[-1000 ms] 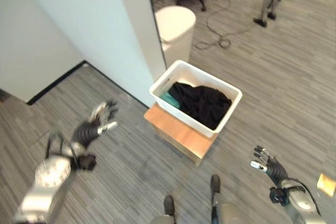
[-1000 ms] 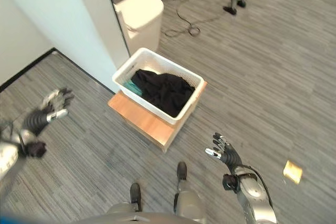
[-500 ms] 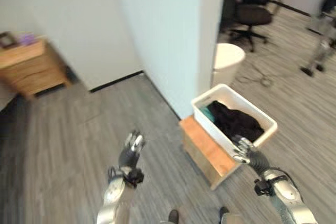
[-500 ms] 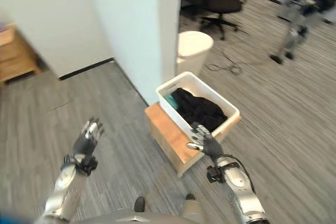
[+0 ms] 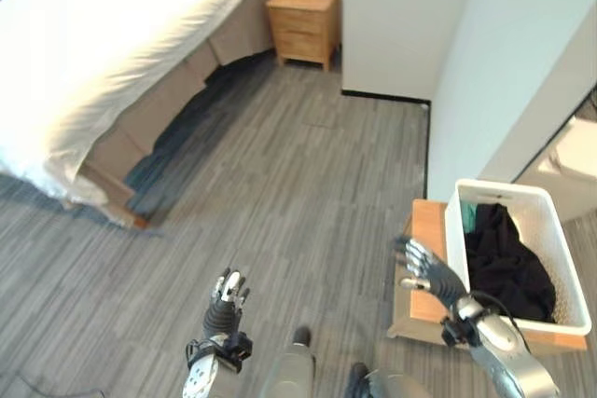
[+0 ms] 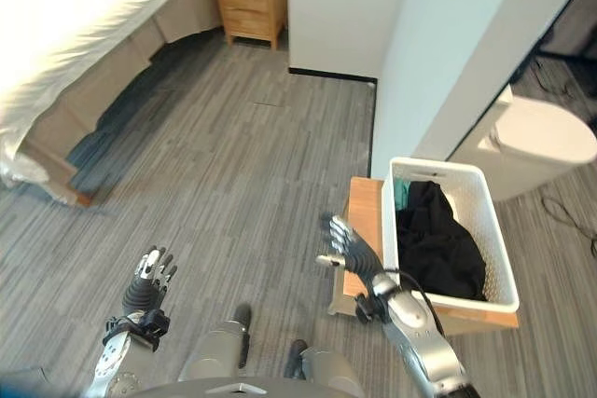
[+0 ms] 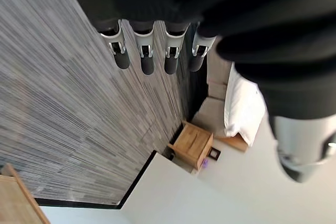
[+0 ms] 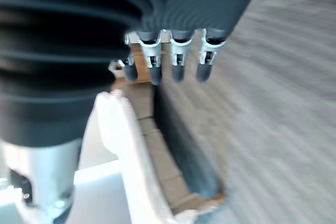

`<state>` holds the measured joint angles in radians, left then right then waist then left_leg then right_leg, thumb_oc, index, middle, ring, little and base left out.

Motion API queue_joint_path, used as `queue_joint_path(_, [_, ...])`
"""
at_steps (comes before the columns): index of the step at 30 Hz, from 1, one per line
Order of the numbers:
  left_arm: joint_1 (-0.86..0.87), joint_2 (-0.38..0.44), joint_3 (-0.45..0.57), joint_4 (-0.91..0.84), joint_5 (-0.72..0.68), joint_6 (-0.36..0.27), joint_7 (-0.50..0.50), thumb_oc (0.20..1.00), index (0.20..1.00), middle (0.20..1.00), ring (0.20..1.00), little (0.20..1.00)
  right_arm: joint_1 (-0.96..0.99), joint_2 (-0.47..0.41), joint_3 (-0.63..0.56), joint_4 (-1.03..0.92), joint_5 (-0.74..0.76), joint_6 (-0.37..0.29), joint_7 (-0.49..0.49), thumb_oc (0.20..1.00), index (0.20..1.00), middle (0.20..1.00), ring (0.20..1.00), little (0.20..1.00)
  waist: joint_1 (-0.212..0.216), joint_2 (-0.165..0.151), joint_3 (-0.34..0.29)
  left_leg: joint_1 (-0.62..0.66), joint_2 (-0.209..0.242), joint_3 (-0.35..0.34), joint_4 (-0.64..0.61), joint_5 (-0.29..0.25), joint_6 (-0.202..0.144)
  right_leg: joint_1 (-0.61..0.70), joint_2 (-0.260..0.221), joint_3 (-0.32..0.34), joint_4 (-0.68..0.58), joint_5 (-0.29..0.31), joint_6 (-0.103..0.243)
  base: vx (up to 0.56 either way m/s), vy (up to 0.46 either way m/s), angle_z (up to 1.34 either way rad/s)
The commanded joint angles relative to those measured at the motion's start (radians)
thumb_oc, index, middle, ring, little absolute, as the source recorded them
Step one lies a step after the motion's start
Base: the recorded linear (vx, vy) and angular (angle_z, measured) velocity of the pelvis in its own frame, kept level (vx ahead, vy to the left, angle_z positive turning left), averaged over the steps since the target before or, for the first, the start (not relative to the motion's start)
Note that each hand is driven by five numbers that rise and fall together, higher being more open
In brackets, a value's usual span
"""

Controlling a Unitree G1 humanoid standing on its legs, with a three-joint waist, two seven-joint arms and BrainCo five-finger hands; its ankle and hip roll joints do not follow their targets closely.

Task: Pick up bed clothes into laundry basket.

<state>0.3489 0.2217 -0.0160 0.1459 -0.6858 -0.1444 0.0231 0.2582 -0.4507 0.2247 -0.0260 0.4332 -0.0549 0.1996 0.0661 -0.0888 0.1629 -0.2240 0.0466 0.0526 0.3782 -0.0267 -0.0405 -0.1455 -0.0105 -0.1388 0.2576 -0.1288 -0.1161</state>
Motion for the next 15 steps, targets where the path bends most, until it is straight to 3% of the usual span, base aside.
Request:
queue_joint_path(1, [-0.072, 0.035, 0.031, -0.1, 0.042, -0.034, -0.045, 1.0, 1.0, 1.0, 1.0, 1.0, -0.004, -0.016, -0.066, -0.023, 0.005, -0.038, 0.001, 1.0, 1.0, 1.0, 1.0, 1.0, -0.07, 0.04, -0.03, 0.114, 0.05, 0.028, -0.137, 0.03, -0.014, 0.142, -0.077, 0.034, -0.196, 0.057, 0.169, -0.11, 0.025, 1.36])
queue_joint_path(3, [-0.082, 0.042, 0.019, -0.098, 0.045, -0.032, -0.049, 1.0, 1.0, 1.0, 1.0, 1.0, 0.018, -0.006, -0.083, -0.018, -0.004, -0.039, -0.005, 1.0, 1.0, 1.0, 1.0, 1.0, -0.1, 0.054, -0.05, 0.169, 0.054, 0.071, -0.182, -0.002, -0.017, 0.132, -0.084, -0.017, -0.197, 0.06, 0.173, -0.14, 0.087, 1.19])
queue_joint_path(4, [-0.092, 0.042, 0.007, -0.107, 0.044, -0.03, -0.043, 1.0, 1.0, 1.0, 1.0, 1.0, 0.017, 0.004, -0.092, -0.019, -0.008, -0.041, -0.015, 1.0, 1.0, 1.0, 1.0, 1.0, -0.12, 0.078, -0.07, 0.213, 0.035, 0.071, -0.318, -0.009, -0.014, 0.128, -0.074, -0.043, -0.216, 0.071, 0.183, -0.11, 0.106, 0.9])
queue_joint_path(7, [-0.105, 0.061, -0.023, -0.109, 0.086, -0.024, -0.05, 1.0, 1.0, 1.0, 1.0, 1.0, -0.013, 0.014, -0.078, 0.007, -0.028, -0.044, -0.026, 1.0, 1.0, 1.0, 1.0, 1.0, -0.124, 0.086, -0.082, 0.219, 0.016, 0.026, -0.393, 0.014, -0.007, 0.105, -0.079, -0.053, -0.218, 0.094, 0.196, -0.1, 0.128, 0.78])
queue_joint_path(15, [-0.074, 0.056, 0.009, -0.127, 0.108, -0.023, -0.032, 1.0, 1.0, 1.0, 1.0, 1.0, -0.047, 0.057, -0.058, 0.028, 0.0, -0.022, -0.034, 1.0, 1.0, 1.0, 1.0, 1.0, -0.095, 0.066, -0.095, 0.241, -0.017, 0.02, -0.417, 0.016, 0.022, 0.104, -0.11, -0.044, -0.216, 0.133, 0.22, -0.05, 0.101, 0.03])
